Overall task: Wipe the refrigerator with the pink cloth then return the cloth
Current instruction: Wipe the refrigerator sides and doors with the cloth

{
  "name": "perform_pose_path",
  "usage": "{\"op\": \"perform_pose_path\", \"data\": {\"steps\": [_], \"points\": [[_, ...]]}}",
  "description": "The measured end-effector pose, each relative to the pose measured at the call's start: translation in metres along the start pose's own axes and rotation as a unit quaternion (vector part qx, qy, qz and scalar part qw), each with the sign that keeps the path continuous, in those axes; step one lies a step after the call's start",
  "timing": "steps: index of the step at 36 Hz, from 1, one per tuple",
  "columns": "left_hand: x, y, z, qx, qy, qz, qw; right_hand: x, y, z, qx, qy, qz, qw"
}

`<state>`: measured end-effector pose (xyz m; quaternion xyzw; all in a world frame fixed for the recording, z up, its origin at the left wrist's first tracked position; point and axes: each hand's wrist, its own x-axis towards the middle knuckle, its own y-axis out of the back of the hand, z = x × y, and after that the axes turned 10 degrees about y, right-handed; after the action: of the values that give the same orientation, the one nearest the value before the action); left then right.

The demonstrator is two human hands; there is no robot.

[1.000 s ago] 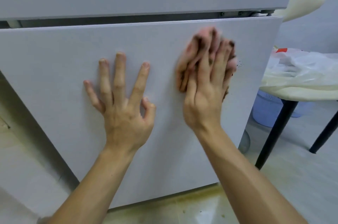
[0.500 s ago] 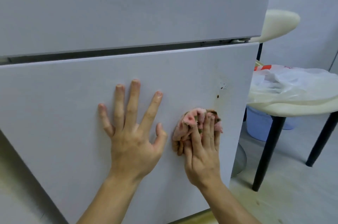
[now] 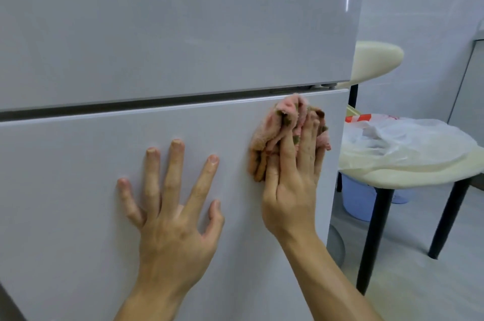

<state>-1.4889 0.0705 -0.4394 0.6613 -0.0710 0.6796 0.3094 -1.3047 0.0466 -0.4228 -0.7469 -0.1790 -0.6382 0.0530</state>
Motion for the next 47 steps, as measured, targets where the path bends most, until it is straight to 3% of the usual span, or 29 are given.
{"op": "perform_pose_path", "data": {"steps": [7,12,20,24,28,35,39,47], "points": [[-0.002,-0.003,0.005,-0.016,0.01,0.006,1.0,-0.135,-0.004,0.036,-0.049,0.002,-0.079,0.996],[-0.002,-0.004,0.007,-0.017,0.016,0.0,1.0,-0.135,0.005,0.045,-0.052,0.0,-0.122,0.991],[0.003,-0.005,0.014,-0.015,0.021,0.0,1.0,-0.008,0.007,0.03,-0.011,-0.039,0.011,0.999],[0.003,-0.005,0.014,-0.013,0.017,-0.004,1.0,0.009,0.007,0.03,-0.002,-0.06,0.044,0.997],[0.002,-0.004,0.013,-0.014,0.014,-0.006,1.0,-0.039,0.001,0.035,-0.018,-0.023,0.048,0.998],[0.002,-0.005,0.013,-0.015,0.015,-0.008,1.0,-0.162,0.001,0.052,-0.037,-0.096,-0.062,0.993],[0.002,-0.005,0.014,-0.014,0.019,-0.009,1.0,-0.143,0.005,0.05,-0.027,-0.089,-0.07,0.993],[0.002,-0.004,0.013,-0.018,0.014,-0.009,1.0,0.005,0.013,0.049,0.003,-0.035,0.047,0.998]]}}
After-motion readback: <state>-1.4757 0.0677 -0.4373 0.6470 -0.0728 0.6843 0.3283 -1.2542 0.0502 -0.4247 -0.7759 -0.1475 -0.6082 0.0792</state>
